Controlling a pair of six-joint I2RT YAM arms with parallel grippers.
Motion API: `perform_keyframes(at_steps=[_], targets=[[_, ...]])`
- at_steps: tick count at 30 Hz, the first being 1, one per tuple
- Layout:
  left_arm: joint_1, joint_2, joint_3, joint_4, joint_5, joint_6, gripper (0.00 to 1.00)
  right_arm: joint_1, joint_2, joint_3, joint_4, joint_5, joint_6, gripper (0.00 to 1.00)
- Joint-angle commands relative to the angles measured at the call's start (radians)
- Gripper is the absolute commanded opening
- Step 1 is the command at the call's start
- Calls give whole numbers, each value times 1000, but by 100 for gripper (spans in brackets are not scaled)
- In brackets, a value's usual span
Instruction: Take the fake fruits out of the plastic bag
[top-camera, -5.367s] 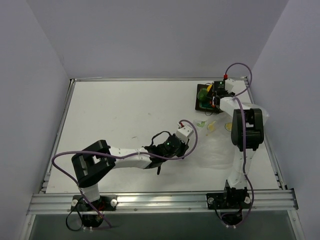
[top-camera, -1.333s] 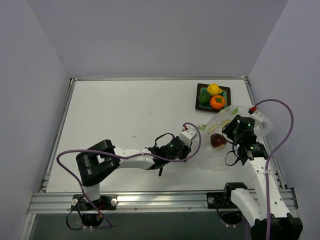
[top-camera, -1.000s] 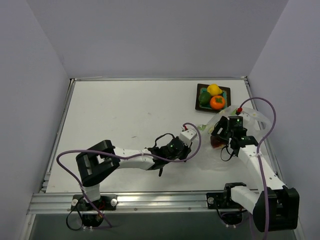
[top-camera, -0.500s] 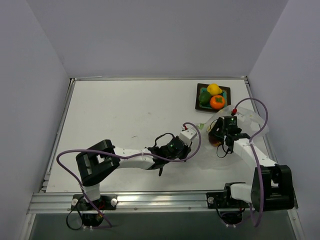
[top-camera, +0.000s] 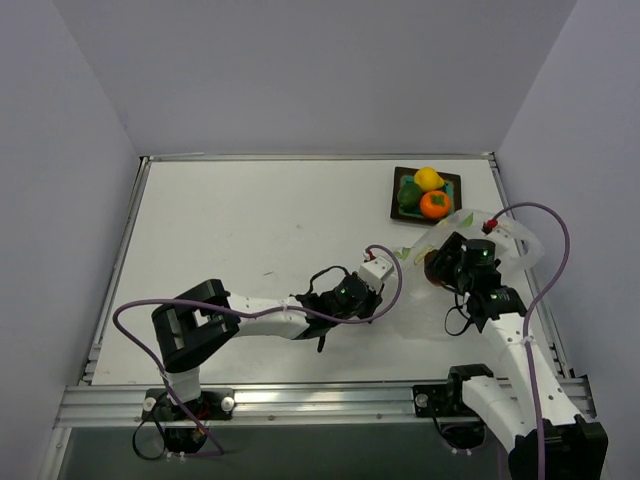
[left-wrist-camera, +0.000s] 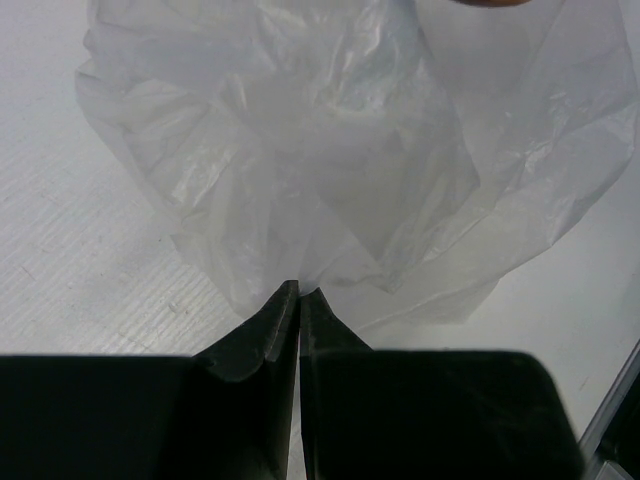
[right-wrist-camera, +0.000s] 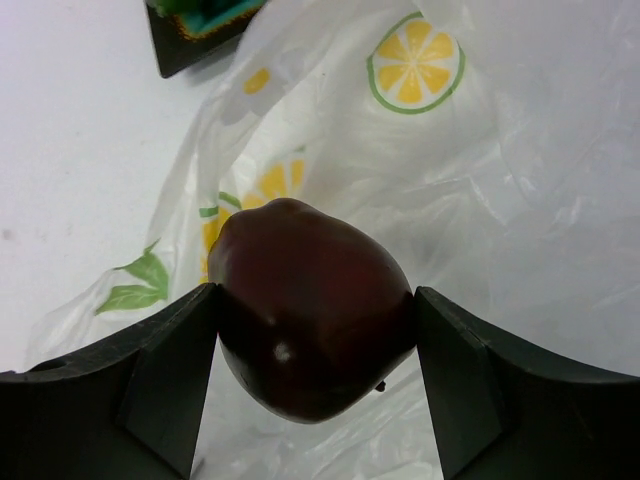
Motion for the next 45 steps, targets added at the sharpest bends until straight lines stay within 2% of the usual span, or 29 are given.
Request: perform_keyframes(at_steps=[1, 5, 7, 11, 16, 20, 24, 30, 33, 45], targets=[[8, -29, 34, 15, -10, 2, 2, 12, -58, 112, -100, -41, 19, 29], [8, -29, 34, 17, -4, 0, 2, 12, -89, 217, -103, -81, 33, 29], [8, -27, 34, 18, -4, -2, 2, 12, -52, 297, -89, -98, 32, 28], [8, -21, 37, 15, 1, 0, 2, 14, 110, 392, 64, -127, 21, 27], [5, -1, 43, 20, 16, -9, 2, 12, 315, 474, 285, -5, -28, 27], [-2, 17, 54, 24, 38, -21, 2, 11, 566, 550, 339, 173, -80, 27], [-2, 22, 56, 21, 35, -20, 2, -29, 712, 601, 432, 235, -119, 27], [0, 19, 57, 11, 19, -5, 2, -115, 908, 707, 457, 186, -120, 28], [0, 22, 60, 6, 18, 0, 2, -158, 987, 753, 463, 114, -132, 29], [3, 34, 74, -14, 7, 17, 2, -207, 1266, 1035, 437, 8, -200, 34]])
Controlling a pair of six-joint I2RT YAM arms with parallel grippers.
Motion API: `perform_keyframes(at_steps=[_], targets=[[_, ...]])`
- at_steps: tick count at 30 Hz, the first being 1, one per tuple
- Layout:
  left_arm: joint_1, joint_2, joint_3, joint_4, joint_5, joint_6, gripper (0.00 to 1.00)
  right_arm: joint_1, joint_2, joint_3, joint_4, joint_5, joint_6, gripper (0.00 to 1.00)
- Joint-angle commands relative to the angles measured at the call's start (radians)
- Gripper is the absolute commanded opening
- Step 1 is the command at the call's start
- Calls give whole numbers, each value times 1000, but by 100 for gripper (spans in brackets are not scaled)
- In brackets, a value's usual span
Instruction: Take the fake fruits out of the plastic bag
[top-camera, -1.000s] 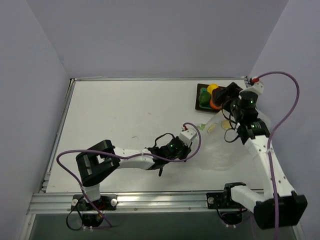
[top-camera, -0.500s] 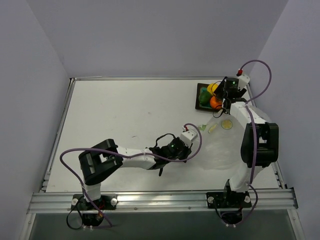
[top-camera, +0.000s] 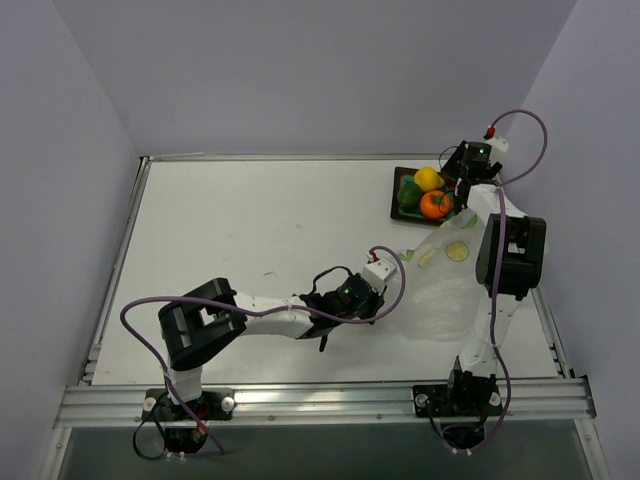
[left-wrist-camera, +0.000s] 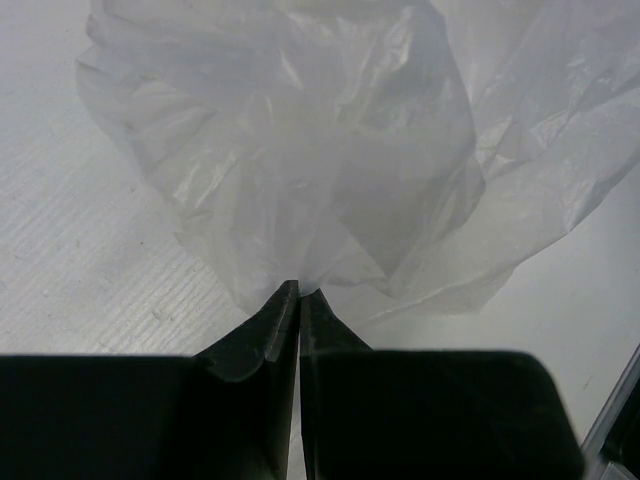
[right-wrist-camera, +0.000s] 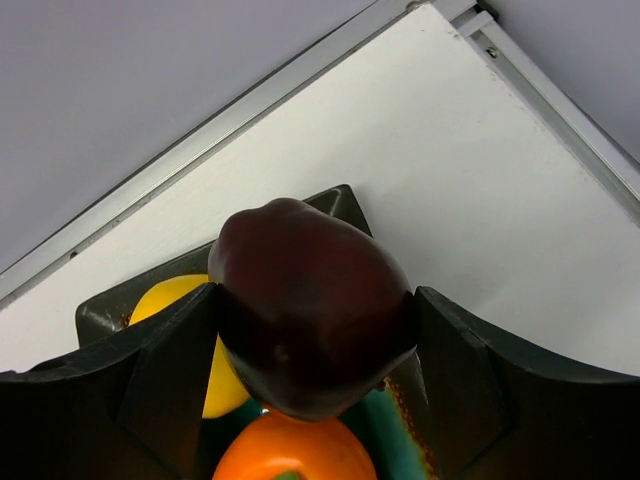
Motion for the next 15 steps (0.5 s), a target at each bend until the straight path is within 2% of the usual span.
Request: perform_keyframes(at_steps=[1, 7, 10, 11, 13, 15], targets=[[3, -3, 52, -12, -20, 17, 2, -7, 64, 90, -5, -47, -32, 35], [6, -5, 50, -15, -25, 20, 2, -5, 103, 136, -20, -61, -26, 42], [6, -5, 50, -15, -20, 18, 2, -5, 104, 141, -28, -70, -21, 52], [6, -3, 50, -13, -20, 18, 2, -5, 104, 141, -30, -70, -17, 59], [6, -3, 50, -13, -20, 18, 2, -7, 107, 149, -43, -70, -14, 65], [6, -2, 50, -13, -22, 17, 2, -7, 104, 155, -60, -53, 3, 76]])
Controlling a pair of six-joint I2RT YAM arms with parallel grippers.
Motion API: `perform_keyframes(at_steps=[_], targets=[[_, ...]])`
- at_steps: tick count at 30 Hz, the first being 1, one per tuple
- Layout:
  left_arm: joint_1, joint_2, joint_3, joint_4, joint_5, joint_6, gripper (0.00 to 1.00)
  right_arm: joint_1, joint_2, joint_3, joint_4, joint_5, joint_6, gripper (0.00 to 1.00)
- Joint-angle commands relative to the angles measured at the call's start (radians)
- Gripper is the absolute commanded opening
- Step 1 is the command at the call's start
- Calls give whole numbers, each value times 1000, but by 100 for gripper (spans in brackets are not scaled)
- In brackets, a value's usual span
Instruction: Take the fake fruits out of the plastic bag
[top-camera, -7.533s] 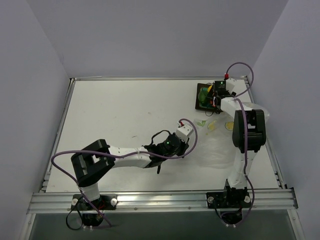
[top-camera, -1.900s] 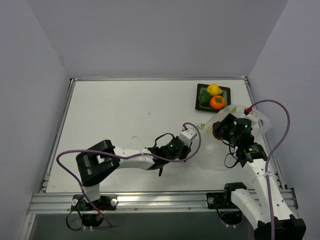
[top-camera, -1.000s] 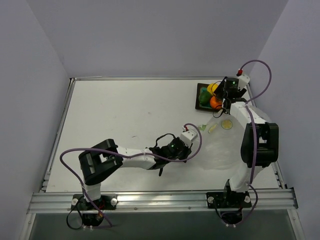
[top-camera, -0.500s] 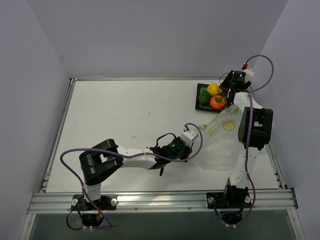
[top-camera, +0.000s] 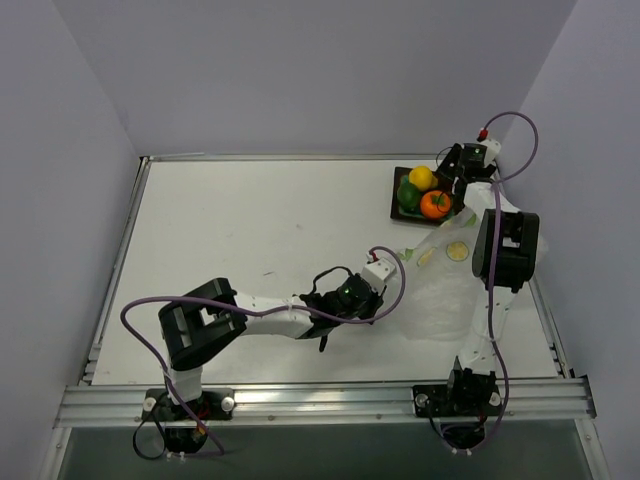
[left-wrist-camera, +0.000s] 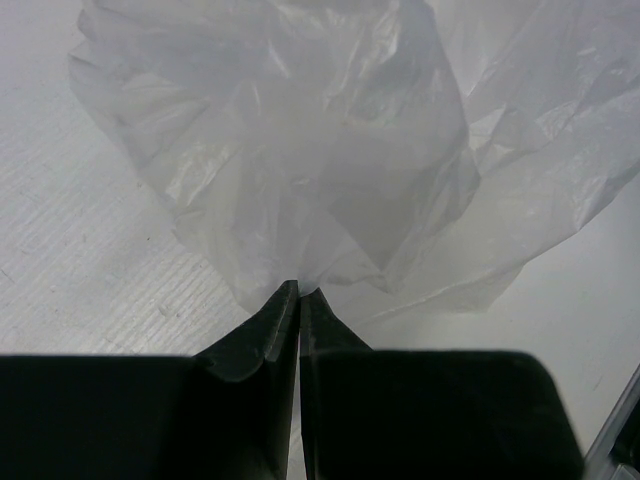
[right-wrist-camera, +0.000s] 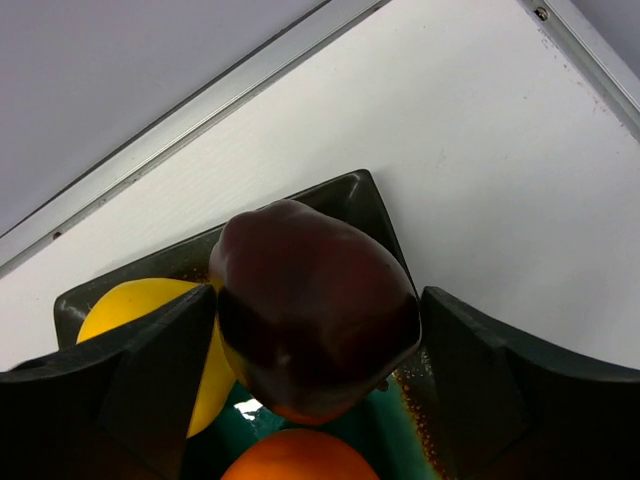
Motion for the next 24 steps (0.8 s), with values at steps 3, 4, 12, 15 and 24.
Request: perform_keyframes(at_steps=[3, 4, 12, 15, 24], targets=[[6, -3, 50, -4, -9, 11, 2, -7, -36, 51, -33, 19, 21, 86], [6, -3, 50, -3, -9, 11, 2, -7, -54, 53, -38, 21, 23, 88], [5, -26, 41, 2, -15, 9, 2, -7, -275, -19, -58, 13, 73, 93], [5, -44, 35, -1, -31, 15, 3, 1, -440, -169, -26, 1, 131, 96], [0, -147, 4, -12, -107, 55, 13, 96, -1050, -637, 36, 21, 291, 100]])
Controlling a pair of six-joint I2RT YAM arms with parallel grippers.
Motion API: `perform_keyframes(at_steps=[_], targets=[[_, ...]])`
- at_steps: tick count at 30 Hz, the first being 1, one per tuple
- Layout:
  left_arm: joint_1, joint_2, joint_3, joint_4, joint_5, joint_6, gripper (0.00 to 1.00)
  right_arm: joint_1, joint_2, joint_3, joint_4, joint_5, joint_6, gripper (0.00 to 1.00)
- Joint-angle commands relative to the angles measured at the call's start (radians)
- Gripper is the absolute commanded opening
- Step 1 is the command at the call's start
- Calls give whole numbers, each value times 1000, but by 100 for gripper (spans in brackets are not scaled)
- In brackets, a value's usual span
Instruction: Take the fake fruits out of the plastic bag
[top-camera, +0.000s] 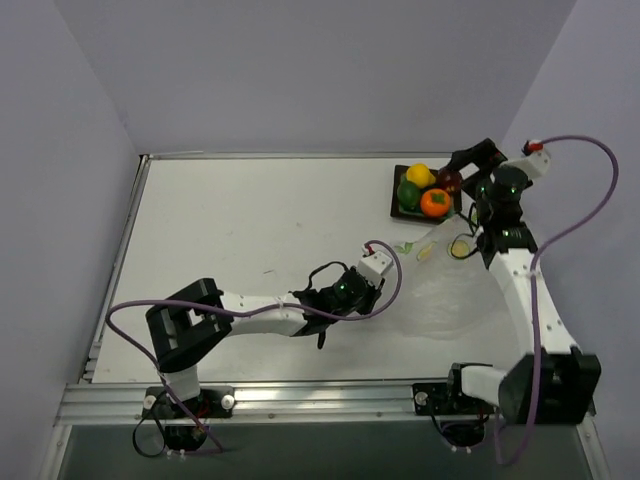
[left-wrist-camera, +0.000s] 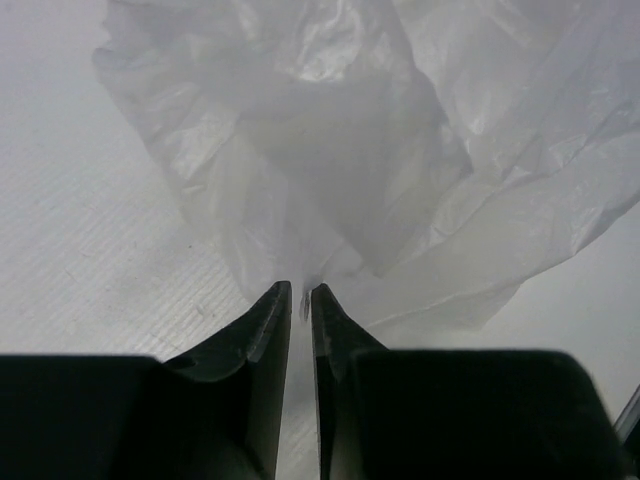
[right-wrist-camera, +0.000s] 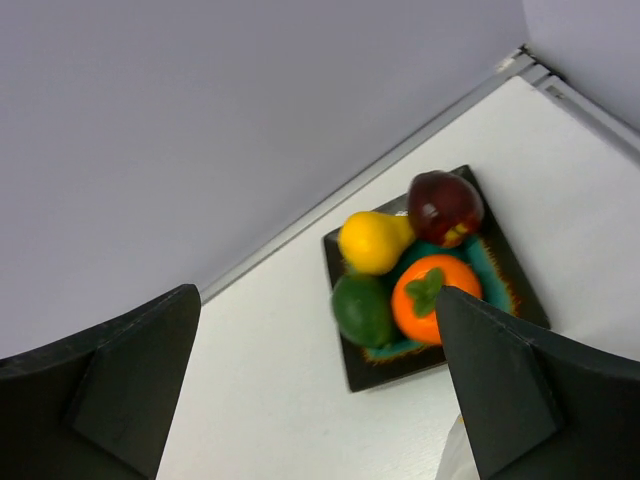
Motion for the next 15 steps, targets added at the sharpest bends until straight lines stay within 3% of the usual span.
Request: perform_keyframes(at_steps=[1, 4, 8, 10, 15], targets=[[0, -110, 9, 7, -70, 37, 15, 42, -210, -162, 34, 19, 93, 100], [0, -136, 20, -11, -112, 37, 29, 93, -393, -248, -15, 50, 101, 100], [-7, -170, 52, -66, -127, 38, 62, 95, -530, -247, -157, 57, 59, 100], [-10, -197, 56, -86, -133, 37, 98, 96, -579, -236, -190, 42, 41, 100], [-36, -315, 70, -180, -196, 30, 94, 96, -637, -172, -245, -10, 26, 100]])
